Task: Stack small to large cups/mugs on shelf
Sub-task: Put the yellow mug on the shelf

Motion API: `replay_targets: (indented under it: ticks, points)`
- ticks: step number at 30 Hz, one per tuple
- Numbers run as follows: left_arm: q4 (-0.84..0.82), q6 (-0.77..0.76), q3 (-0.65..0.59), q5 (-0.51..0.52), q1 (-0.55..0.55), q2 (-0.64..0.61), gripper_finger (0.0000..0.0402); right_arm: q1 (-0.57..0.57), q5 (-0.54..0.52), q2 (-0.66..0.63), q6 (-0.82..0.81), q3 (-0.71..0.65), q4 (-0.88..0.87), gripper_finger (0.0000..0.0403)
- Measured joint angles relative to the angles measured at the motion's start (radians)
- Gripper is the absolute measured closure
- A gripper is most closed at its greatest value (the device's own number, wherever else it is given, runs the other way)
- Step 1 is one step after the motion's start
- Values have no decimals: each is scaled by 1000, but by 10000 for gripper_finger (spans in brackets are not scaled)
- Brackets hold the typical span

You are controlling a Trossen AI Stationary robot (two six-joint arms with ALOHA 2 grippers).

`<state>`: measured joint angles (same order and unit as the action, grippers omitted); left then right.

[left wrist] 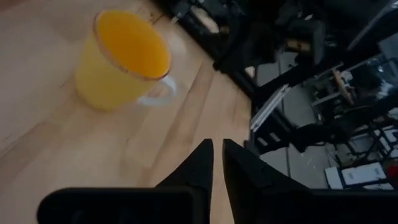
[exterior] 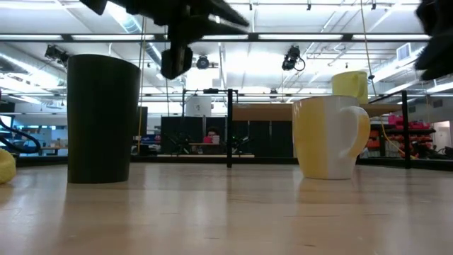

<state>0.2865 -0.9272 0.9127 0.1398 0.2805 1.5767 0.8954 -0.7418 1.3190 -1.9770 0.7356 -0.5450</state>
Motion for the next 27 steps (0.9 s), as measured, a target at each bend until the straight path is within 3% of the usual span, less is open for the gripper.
replay_targets:
  ticks: [11, 17, 27]
  points:
    - [89, -56, 0, 1, -11, 92, 360, -192, 137, 6, 291, -7, 106, 338]
    - [98, -56, 0, -3, -19, 93, 361, -228, 197, 43, 339, -7, 166, 338]
    - [104, -50, 0, -3, -31, 93, 359, -248, 201, 129, 356, -6, 259, 338]
